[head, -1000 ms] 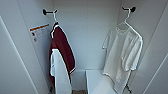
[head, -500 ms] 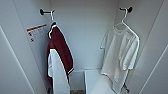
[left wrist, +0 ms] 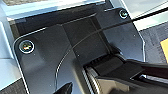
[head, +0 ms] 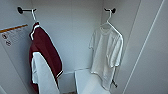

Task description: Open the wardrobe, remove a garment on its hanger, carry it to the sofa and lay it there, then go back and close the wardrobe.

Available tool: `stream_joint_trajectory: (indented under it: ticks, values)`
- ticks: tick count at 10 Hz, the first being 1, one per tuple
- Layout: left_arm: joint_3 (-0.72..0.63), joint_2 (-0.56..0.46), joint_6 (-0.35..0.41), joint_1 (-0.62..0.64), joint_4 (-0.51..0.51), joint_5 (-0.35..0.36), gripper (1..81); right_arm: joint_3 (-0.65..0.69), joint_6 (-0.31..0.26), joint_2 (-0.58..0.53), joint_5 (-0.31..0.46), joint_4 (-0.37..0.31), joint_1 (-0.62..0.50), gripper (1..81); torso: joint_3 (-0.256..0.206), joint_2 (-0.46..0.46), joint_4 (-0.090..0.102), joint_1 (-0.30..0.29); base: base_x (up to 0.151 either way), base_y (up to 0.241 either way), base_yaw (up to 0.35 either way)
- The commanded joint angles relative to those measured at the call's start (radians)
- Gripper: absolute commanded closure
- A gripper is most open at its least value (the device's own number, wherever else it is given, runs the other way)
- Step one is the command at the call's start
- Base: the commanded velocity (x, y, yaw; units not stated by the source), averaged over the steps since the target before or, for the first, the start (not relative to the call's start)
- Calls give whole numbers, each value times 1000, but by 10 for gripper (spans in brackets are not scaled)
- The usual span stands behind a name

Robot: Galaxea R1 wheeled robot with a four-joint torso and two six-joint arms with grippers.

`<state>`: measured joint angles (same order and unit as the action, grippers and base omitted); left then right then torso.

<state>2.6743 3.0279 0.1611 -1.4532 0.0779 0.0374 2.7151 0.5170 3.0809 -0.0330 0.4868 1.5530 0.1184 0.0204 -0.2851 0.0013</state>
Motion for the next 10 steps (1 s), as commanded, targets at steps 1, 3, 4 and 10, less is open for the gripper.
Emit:
stream_joint_trajectory:
  ticks: [1,3,4,10]
  values:
    - [-11,-4,11,87,-9,-99,10,-2,-3,5,50,12,-32,10,0,0,4,0,0,0,0]
    - [-48,-21,12,144,-41,-102,10,-2,-3,5,48,12,-33,10,0,0,-39,0,0,0,0]
    - [-132,-67,11,190,-43,-129,10,-2,-5,3,50,12,-33,10,0,0,-42,0,0,0,0]
    - [-375,-184,-3,420,-30,-218,10,-8,-2,5,38,12,-43,10,0,0,-42,0,0,0,0]
